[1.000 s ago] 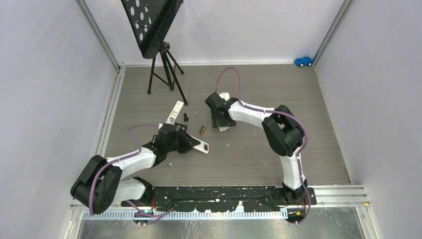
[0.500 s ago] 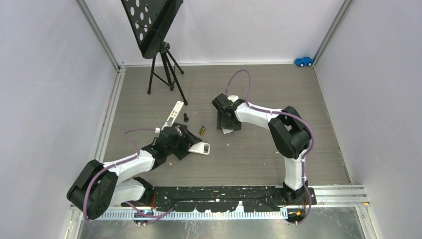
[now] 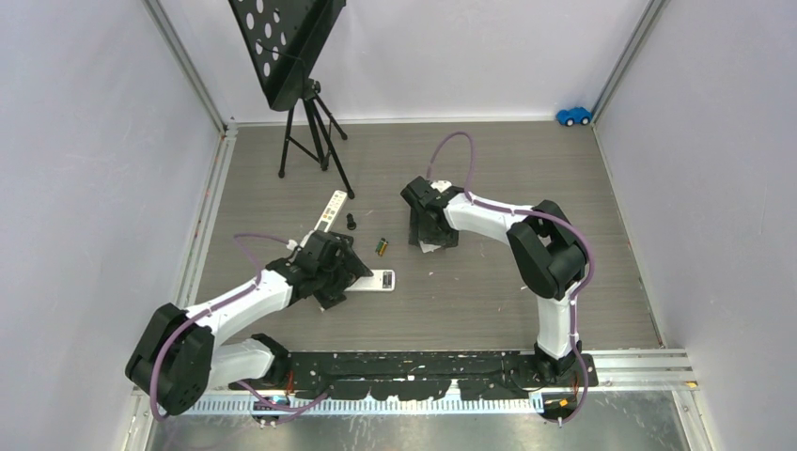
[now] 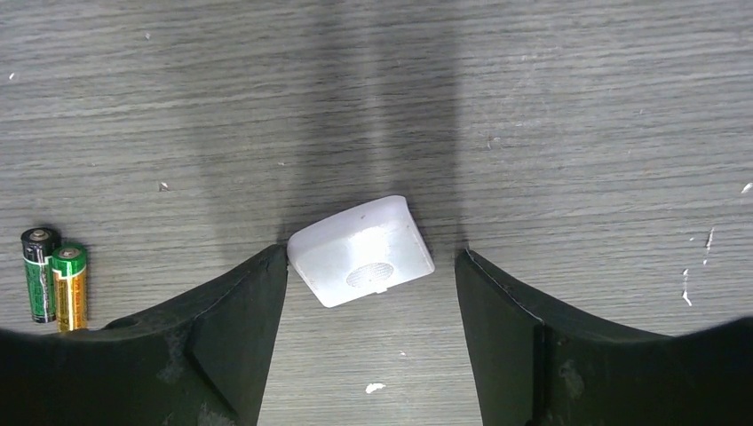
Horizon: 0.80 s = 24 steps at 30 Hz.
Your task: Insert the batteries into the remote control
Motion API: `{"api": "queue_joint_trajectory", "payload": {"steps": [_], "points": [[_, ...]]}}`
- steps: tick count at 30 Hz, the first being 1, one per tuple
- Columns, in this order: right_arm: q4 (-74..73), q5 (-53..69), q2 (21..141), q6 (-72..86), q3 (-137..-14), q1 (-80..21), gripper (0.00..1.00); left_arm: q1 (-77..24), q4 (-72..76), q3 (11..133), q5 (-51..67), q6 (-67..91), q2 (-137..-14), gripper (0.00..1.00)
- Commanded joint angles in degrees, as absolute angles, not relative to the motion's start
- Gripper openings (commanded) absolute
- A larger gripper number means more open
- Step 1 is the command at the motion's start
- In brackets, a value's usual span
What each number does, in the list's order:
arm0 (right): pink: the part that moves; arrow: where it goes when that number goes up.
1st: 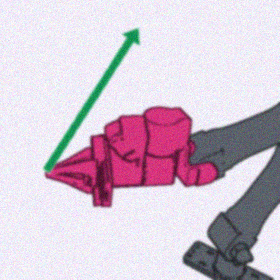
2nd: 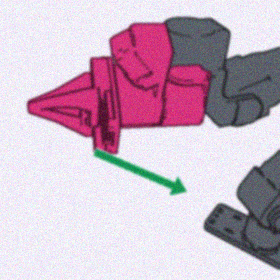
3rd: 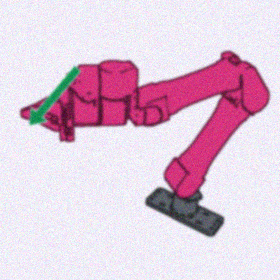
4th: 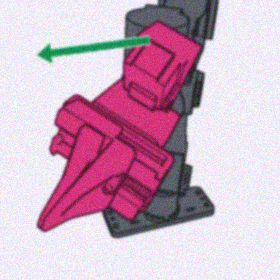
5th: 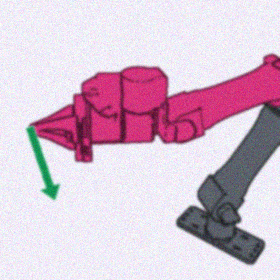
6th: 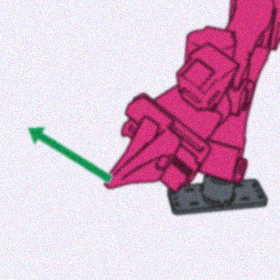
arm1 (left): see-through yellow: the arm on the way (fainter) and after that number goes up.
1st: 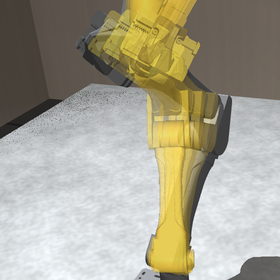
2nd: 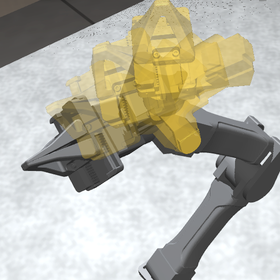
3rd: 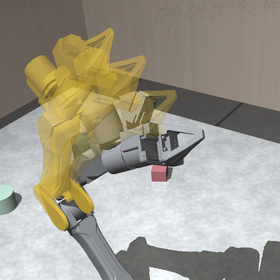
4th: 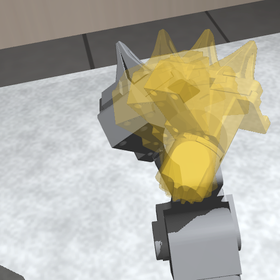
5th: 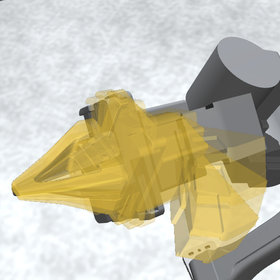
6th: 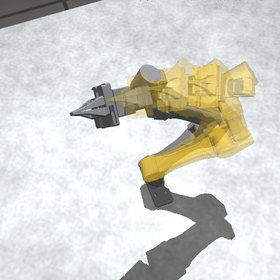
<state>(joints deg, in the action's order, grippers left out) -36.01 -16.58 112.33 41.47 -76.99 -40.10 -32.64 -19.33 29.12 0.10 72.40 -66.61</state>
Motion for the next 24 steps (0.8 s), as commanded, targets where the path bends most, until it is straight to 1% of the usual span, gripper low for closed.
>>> {"api": "queue_joint_trajectory", "payload": {"steps": [1,8,16,18,21,23,24], "points": [[-38.40,-15.50,113.36,34.19,-77.17,-39.81,0.74,-32.87,-31.63,27.82,-2.31,68.11,-67.88,1.00],[-37.05,-10.38,114.45,24.39,-77.77,-38.89,0.74,-32.87,-34.31,31.03,-6.16,63.11,-63.72,1.00],[-37.74,-1.47,115.61,13.71,-78.06,-37.44,0.74,-32.78,-29.58,33.72,-3.57,55.21,-60.91,1.00],[-37.79,-1.72,115.94,12.29,-78.24,-37.44,0.70,-32.78,-28.04,33.95,-2.43,53.73,-60.20,1.00],[-37.42,-3.29,116.76,12.03,-78.92,-37.44,0.59,-32.78,-25.04,33.94,-0.69,51.43,-59.28,1.00],[-35.98,-3.96,116.89,12.57,-78.79,-37.44,0.53,-32.78,-23.14,34.21,1.12,49.94,-59.16,1.00],[-35.14,-4.08,116.71,12.83,-78.48,-37.40,0.52,-32.78,-22.40,34.45,2.02,49.21,-59.32,0.99]]}}
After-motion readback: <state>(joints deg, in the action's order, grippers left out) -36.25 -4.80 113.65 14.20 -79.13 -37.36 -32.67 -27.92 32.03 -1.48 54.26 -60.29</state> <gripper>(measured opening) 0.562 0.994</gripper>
